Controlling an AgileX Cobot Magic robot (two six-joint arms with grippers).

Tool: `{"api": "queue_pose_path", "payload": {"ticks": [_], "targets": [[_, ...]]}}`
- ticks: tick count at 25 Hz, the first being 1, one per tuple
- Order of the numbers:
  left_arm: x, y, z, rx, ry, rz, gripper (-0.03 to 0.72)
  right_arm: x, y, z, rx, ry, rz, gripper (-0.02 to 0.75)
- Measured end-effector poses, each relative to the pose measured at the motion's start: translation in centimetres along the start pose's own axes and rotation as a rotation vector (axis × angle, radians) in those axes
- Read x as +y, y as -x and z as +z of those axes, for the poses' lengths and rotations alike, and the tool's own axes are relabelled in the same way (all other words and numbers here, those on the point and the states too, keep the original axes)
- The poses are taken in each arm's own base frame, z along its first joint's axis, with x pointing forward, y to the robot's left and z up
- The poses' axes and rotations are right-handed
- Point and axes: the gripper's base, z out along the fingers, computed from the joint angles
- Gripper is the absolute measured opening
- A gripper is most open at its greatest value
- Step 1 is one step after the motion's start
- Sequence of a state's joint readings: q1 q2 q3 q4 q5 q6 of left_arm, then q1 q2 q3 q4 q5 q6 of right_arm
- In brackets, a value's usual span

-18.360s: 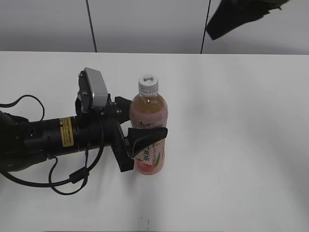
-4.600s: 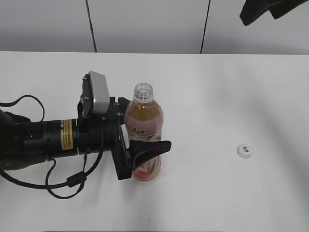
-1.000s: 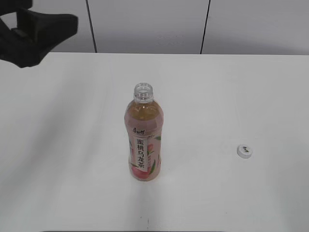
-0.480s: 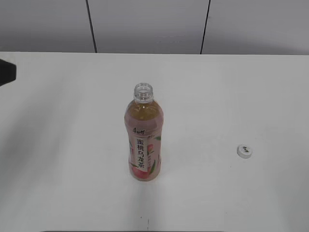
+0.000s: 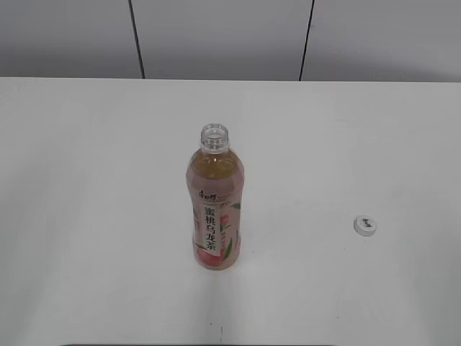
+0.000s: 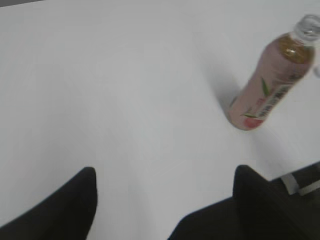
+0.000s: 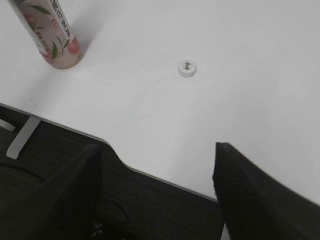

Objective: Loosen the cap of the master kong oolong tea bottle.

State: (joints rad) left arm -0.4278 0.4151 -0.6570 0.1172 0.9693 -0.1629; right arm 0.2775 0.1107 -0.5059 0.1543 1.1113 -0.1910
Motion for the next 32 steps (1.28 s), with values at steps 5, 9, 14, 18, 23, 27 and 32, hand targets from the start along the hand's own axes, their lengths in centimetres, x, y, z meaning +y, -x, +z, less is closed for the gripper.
{"api": "queue_pose_path", "payload": {"ticks": [5,9,14,18,23,27,32], "targets": [[-0.3,-2.4,-3.0,-0.053,-0.092,0.027,0.511,0.0,0.0,0.0,0.000,0.000,0.000,0.524],[-0.3,-4.7,-3.5,-0.062,-0.117,0.085,0.510,0.0,0.0,0.0,0.000,0.000,0.000,0.524],[-0.3,-5.4,-3.6,-0.158,-0.135,0.088,0.510,0.0,0.0,0.0,0.000,0.000,0.000,0.524],[-0.3,-5.4,-3.4,-0.172,-0.137,0.087,0.503,0.0,0.0,0.0,0.000,0.000,0.000,0.524],[-0.3,-5.4,-3.4,-0.172,-0.138,0.087,0.496,0.0,0.0,0.0,0.001,0.000,0.001,0.524],[-0.3,-5.4,-3.4,-0.175,-0.138,0.087,0.477,0.0,0.0,0.0,0.001,0.000,0.001,0.524],[-0.3,-5.3,-3.4,-0.177,-0.138,0.086,0.470,0.0,0.0,0.0,0.001,0.000,0.001,0.524]]}}
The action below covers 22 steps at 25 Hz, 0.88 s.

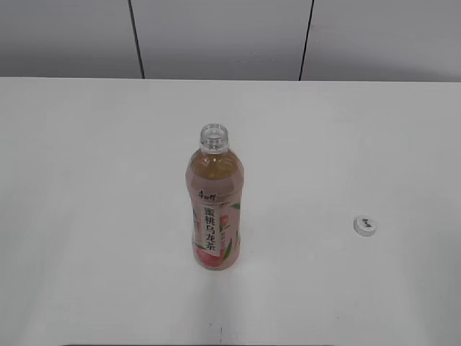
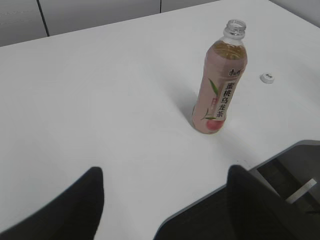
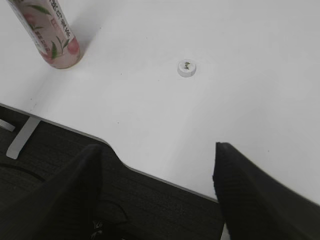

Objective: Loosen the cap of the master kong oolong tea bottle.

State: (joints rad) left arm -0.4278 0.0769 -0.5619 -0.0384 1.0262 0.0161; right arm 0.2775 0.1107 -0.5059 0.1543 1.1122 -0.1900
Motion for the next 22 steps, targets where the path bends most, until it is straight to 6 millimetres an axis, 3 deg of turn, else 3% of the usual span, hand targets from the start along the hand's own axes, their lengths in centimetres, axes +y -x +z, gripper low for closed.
{"api": "queue_pose_path", "payload": {"ticks": [7,15,22], "targets": [[0.0,0.0,0.0,0.000,0.009,-0.005,0.469,0.0,0.0,0.0,0.000,0.000,0.000,0.524],[-0.2,-0.3,-0.7,-0.055,0.294,-0.133,0.468,0.0,0.0,0.0,-0.002,-0.004,0.002,0.524],[-0.5,-0.6,-1.1,-0.090,0.351,-0.154,0.468,0.1,-0.3,-0.5,-0.049,-0.168,0.101,0.524]]}}
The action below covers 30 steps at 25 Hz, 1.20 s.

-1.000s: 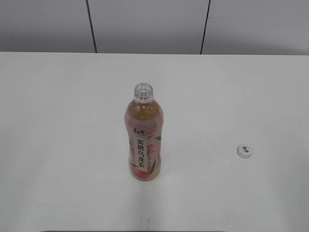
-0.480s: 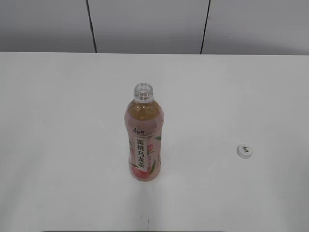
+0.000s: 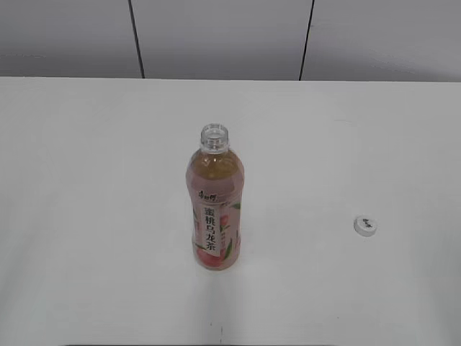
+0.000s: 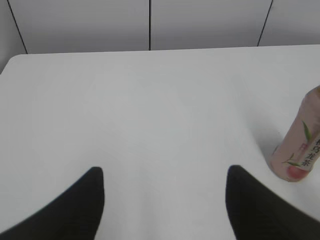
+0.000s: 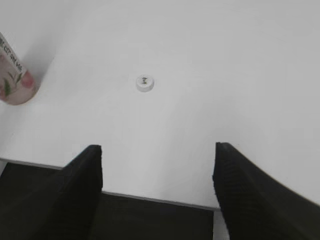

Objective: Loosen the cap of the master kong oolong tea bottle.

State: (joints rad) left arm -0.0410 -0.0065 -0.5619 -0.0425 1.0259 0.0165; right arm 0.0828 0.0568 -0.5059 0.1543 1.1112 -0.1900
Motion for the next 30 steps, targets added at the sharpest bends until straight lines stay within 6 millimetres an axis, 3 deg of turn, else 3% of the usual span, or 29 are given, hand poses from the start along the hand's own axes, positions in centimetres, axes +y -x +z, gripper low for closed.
{"api": "queue_pose_path", "payload": {"ticks": [4,30], "targets": [[-0.01,0.00,0.00,0.000,-0.001,-0.001,0.468,0.19,-0.50,-0.75,-0.060,-0.024,0.003,0.524],[-0.03,0.00,0.00,0.000,-0.002,-0.002,0.468,0.23,-0.47,-0.68,-0.057,-0.075,0.033,0.524]]}}
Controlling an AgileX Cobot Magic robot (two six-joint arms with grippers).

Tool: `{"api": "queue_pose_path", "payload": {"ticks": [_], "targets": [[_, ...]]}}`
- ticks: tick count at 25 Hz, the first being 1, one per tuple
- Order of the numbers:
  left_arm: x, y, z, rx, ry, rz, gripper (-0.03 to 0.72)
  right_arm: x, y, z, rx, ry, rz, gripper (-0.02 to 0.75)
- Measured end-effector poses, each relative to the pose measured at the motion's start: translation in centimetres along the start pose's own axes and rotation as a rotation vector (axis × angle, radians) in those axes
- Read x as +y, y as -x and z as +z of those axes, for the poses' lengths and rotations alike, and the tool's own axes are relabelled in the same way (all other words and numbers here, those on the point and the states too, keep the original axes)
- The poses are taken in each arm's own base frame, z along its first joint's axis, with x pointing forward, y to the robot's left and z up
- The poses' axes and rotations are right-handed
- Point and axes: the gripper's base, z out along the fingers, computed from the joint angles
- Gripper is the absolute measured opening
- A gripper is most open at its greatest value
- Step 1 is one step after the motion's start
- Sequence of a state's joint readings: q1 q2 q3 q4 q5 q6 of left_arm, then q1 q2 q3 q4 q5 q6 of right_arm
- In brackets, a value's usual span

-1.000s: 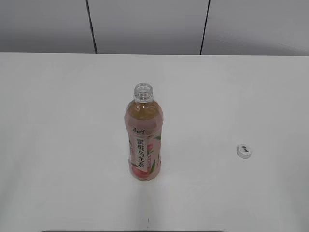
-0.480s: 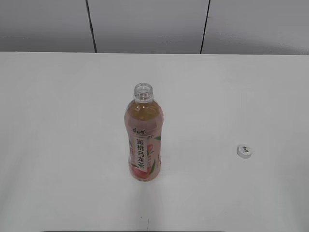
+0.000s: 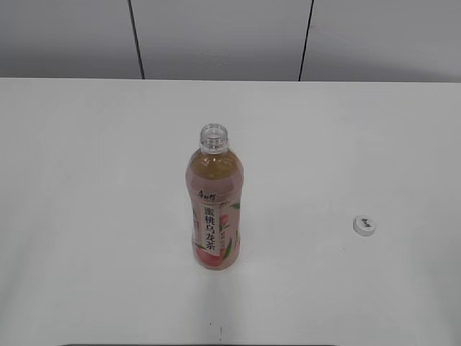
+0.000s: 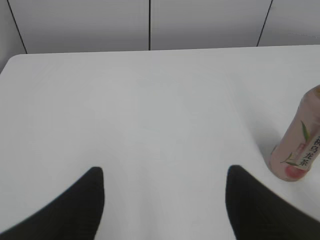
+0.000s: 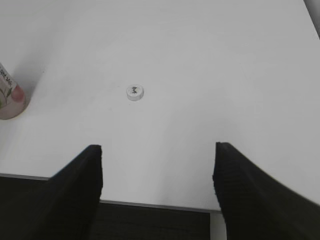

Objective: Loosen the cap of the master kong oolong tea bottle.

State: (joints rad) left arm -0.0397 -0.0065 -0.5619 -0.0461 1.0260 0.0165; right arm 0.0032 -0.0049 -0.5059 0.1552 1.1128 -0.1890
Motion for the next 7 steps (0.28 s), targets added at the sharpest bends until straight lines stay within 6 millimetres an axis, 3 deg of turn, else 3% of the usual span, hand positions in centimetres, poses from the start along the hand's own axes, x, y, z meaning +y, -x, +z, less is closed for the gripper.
{"api": "queue_pose_path", "payload": {"ticks": [7], "targets": [[0.00,0.00,0.00,0.000,0.000,0.000,0.468,0.00,0.00,0.00,0.000,-0.001,0.000,0.524]]}}
